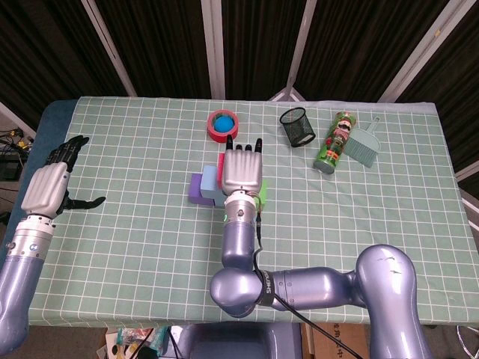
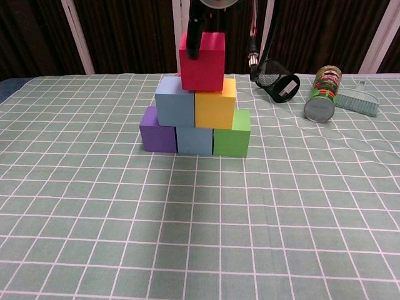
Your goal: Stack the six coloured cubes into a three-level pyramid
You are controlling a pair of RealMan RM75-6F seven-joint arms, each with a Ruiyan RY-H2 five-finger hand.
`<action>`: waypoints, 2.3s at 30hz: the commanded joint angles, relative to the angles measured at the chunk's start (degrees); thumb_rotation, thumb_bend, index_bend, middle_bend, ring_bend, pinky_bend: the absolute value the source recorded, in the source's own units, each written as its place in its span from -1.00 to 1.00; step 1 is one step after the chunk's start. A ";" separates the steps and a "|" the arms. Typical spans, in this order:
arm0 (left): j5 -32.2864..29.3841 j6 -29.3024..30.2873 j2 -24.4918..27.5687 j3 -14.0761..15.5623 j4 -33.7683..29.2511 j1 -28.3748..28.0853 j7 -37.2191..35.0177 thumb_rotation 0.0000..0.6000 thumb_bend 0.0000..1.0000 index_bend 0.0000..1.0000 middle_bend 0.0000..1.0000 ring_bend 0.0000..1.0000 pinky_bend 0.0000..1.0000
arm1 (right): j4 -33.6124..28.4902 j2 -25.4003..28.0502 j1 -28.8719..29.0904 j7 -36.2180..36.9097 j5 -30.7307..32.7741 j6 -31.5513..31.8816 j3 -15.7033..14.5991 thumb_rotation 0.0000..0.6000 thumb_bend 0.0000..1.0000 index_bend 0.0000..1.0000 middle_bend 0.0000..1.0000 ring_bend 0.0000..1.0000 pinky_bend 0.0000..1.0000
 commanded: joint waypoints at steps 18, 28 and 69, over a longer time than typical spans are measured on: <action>-0.09 -0.08 -0.20 0.18 0.18 -0.18 0.15 1.00 -0.80 -1.00 -1.00 -1.00 -1.00 | 0.68 -0.35 -0.42 0.26 1.06 -0.73 1.39 1.00 -0.27 -1.00 -0.23 -0.55 -1.00; -0.28 -0.04 -0.24 0.17 0.29 -0.24 0.19 1.00 -0.80 -1.00 -1.00 -1.00 -1.00 | 0.94 -0.48 -0.03 0.05 1.39 -0.97 1.86 1.00 -0.28 -1.00 -0.23 -0.55 -1.00; -0.42 0.03 -0.39 0.29 0.49 -0.38 0.45 1.00 -0.80 -1.00 -1.00 -1.00 -1.00 | 3.06 -2.17 1.10 0.65 0.77 -0.54 2.49 1.00 -0.27 -1.00 -0.23 -0.55 -1.00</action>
